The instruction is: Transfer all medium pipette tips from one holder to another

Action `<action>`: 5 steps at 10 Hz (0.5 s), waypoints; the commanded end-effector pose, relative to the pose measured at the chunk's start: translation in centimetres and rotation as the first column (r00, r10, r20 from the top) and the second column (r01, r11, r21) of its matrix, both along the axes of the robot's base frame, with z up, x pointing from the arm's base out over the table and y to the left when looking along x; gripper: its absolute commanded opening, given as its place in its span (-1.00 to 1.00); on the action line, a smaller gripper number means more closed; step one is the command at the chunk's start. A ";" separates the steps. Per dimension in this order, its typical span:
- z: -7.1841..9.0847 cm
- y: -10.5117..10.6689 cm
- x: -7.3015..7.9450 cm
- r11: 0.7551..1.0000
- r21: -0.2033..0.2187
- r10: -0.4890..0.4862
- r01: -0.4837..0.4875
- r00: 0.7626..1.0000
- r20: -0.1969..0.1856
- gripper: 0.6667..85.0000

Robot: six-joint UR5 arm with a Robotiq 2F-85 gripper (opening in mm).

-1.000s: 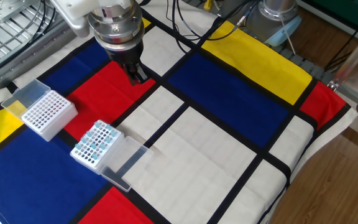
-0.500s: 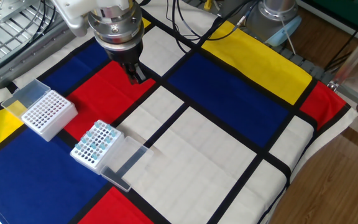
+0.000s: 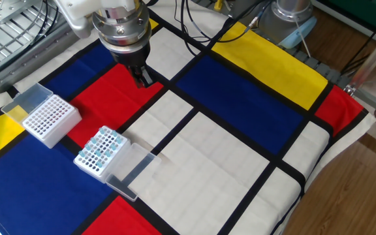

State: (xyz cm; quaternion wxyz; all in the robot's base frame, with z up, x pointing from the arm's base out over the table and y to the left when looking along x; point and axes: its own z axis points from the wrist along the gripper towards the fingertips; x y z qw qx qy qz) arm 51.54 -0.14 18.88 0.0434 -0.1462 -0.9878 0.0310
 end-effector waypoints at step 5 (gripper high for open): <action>0.1 0.1 0.0 1.000 0.007 0.005 -0.005 1.000 -0.001 -0.99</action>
